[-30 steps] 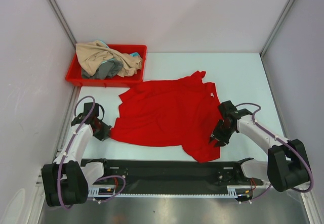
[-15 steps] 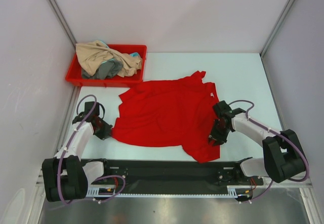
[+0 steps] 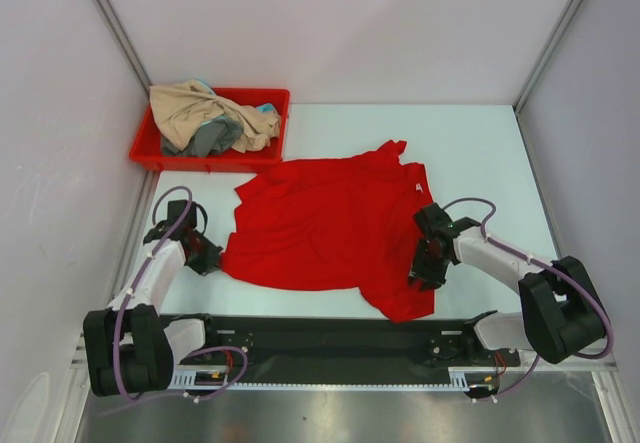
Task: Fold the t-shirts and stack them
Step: Flatten the tshirt out
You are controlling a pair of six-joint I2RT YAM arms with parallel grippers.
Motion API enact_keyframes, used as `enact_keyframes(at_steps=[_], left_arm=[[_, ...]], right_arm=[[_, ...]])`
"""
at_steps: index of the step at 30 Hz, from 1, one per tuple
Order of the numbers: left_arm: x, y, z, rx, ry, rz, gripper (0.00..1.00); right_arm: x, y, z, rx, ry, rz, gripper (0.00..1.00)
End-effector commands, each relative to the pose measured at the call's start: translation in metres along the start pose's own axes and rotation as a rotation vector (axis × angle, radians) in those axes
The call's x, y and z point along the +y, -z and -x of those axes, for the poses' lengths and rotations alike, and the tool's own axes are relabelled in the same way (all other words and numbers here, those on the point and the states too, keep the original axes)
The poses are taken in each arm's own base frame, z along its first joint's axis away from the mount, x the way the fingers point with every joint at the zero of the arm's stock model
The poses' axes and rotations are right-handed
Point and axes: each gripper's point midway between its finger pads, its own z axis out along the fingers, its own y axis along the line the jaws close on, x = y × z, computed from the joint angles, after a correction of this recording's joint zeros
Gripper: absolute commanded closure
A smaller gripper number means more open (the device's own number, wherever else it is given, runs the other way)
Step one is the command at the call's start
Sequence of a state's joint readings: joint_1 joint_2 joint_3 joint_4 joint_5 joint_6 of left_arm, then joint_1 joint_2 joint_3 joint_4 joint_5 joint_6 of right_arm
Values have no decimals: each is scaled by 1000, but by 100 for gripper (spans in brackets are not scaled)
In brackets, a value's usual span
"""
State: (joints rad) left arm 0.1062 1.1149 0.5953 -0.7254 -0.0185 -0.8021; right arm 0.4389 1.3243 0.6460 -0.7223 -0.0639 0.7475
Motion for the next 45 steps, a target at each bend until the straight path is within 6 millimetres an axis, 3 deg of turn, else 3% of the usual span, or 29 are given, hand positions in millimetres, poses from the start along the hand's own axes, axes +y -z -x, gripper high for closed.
enact_keyframes(at_steps=[1,4,8,13,17,22,26,32,33,35,37,45], left_arm=[[-5,0,5,-12,-14,-24,100],[-6,0,6,-12,-13,-24,100],[-6,0,6,-11,-13,-23,100],[-6,1,7,-14,-12,-20,100],[-5,2,8,-16,-15,-9,100],[-6,9,13,-14,-39,7,100],[-8,13,16,-28,-38,-3,100],[-8,12,11,-16,-26,-20,100],[-7,12,10,-14,-25,-15,100],[-7,12,9,-11,-28,-14,100],[-6,12,9,-11,-26,-12,100],[-6,11,7,-6,-19,-19,100]], right_arm=[[-23,-2,-3,-9,-7,-122,64],[-25,-3,-8,0,-43,-136,69],[-28,-4,-12,-2,-67,-142,83],[-27,9,-6,-39,-55,-134,89],[-24,24,1,-68,-42,-137,100],[-13,56,15,-131,-39,-104,100],[-11,67,19,-148,-27,-90,98],[-5,59,16,-121,-6,-44,97],[-5,57,16,-119,-4,-40,94],[-4,52,15,-108,1,-36,75],[-3,45,12,-86,10,-31,70],[-5,31,5,-45,-14,-19,70]])
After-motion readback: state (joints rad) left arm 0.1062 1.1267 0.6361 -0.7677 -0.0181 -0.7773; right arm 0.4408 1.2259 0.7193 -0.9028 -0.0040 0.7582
